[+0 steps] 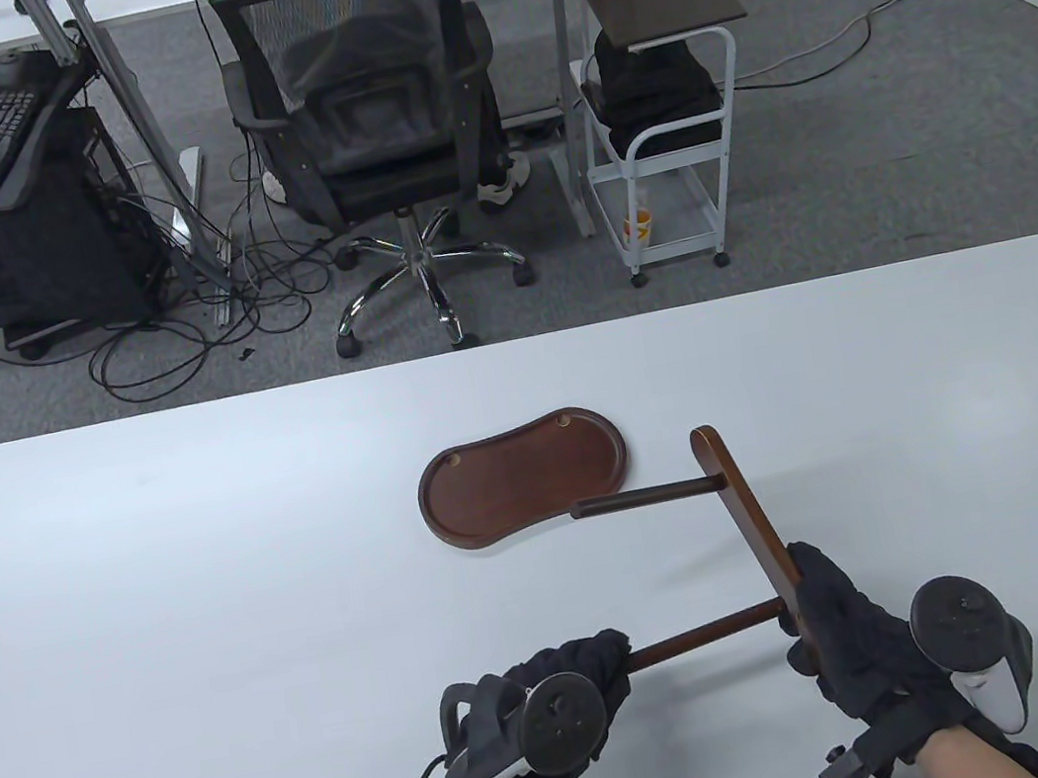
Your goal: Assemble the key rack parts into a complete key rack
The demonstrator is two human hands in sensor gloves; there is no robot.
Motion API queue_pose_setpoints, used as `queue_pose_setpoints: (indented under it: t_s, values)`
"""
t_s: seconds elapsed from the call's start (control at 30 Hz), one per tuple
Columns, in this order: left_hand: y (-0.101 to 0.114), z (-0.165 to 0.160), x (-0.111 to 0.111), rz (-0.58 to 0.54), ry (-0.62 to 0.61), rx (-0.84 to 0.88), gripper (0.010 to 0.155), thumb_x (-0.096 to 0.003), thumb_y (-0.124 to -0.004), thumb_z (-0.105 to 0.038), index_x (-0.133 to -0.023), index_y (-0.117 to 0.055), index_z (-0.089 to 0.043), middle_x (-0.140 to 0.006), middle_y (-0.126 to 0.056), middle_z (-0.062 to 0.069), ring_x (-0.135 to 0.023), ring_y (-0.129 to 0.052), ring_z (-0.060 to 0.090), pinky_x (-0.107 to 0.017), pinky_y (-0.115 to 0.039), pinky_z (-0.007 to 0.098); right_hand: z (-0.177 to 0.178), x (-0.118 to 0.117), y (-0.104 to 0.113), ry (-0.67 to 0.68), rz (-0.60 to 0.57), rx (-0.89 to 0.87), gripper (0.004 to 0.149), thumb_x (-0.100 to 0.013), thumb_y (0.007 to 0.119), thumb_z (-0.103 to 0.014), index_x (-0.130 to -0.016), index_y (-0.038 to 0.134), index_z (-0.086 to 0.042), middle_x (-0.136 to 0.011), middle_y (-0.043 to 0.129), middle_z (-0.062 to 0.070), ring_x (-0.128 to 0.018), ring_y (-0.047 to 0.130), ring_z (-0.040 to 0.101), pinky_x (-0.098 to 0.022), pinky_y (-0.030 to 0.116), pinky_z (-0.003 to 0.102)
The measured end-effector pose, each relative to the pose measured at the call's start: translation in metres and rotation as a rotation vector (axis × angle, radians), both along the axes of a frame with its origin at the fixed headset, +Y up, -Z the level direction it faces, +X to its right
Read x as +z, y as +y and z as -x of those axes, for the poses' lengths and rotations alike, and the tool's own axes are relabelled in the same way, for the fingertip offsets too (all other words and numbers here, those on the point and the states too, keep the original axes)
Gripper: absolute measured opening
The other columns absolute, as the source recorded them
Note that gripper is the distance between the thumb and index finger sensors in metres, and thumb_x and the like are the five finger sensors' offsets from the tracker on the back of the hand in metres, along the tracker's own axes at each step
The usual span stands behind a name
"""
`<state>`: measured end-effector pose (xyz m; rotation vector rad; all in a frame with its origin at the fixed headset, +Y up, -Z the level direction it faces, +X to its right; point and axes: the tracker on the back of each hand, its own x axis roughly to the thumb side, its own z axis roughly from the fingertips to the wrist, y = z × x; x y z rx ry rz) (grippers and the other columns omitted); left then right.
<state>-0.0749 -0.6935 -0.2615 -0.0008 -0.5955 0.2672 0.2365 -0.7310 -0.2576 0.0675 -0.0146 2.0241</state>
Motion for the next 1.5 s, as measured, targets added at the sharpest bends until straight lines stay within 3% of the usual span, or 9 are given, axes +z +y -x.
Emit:
queue_pose_setpoints:
  t_s: [0.63, 0.87, 1.07, 1.3, 1.5]
  values:
    - [-0.002, -0.008, 0.004, 0.110, -0.057, 0.090, 0.051, -0.0562, -0.058, -0.044, -0.101, -0.063, -0.021, -0.074, -0.092, -0.006, -0.065, -0.096, 0.012, -0.054, -0.084, 0.038, 0.004, 0.002, -0.005, 0.006, 0.011, 0.028, 0.075, -0.058, 0.044, -0.055, -0.111, 0.043, -0.002, -0.085, 0.078, 0.030, -0.044, 0.093, 0.041, -0.018, 0.084, 0.038]
    - [0.000, -0.006, 0.003, 0.136, -0.091, 0.127, 0.052, -0.0565, -0.055, -0.045, -0.101, -0.062, -0.020, -0.068, -0.091, -0.010, -0.059, -0.096, 0.008, -0.051, -0.085, 0.036, 0.011, 0.004, -0.009, 0.014, 0.065, 0.023, 0.076, -0.059, 0.044, -0.054, -0.112, 0.038, -0.001, -0.086, 0.075, 0.032, -0.044, 0.091, 0.041, -0.019, 0.083, 0.038]
    - [0.003, -0.008, 0.004, 0.172, -0.109, 0.157, 0.052, -0.0567, -0.055, -0.045, -0.101, -0.063, -0.018, -0.063, -0.092, -0.011, -0.054, -0.098, 0.006, -0.048, -0.087, 0.035, 0.016, 0.006, -0.005, 0.019, 0.026, 0.113, 0.074, -0.060, 0.044, -0.052, -0.112, 0.035, 0.000, -0.087, 0.073, 0.033, -0.045, 0.090, 0.042, -0.019, 0.082, 0.038]
    - [0.005, -0.013, 0.010, 0.212, -0.135, 0.168, 0.053, -0.0575, -0.055, -0.044, -0.101, -0.063, -0.015, -0.058, -0.093, -0.012, -0.049, -0.098, 0.006, -0.044, -0.088, 0.035, 0.029, 0.010, -0.004, 0.047, 0.001, 0.332, 0.072, -0.062, 0.044, -0.049, -0.113, 0.031, -0.001, -0.089, 0.069, 0.035, -0.047, 0.088, 0.042, -0.018, 0.081, 0.037]
    - [-0.001, -0.017, 0.011, 0.238, -0.140, 0.163, 0.054, -0.0577, -0.055, -0.044, -0.101, -0.062, -0.013, -0.056, -0.092, -0.014, -0.047, -0.098, 0.005, -0.044, -0.088, 0.035, 0.032, 0.011, -0.004, 0.044, -0.004, 0.362, 0.070, -0.062, 0.045, -0.046, -0.113, 0.031, -0.001, -0.089, 0.068, 0.036, -0.047, 0.087, 0.043, -0.018, 0.080, 0.039]
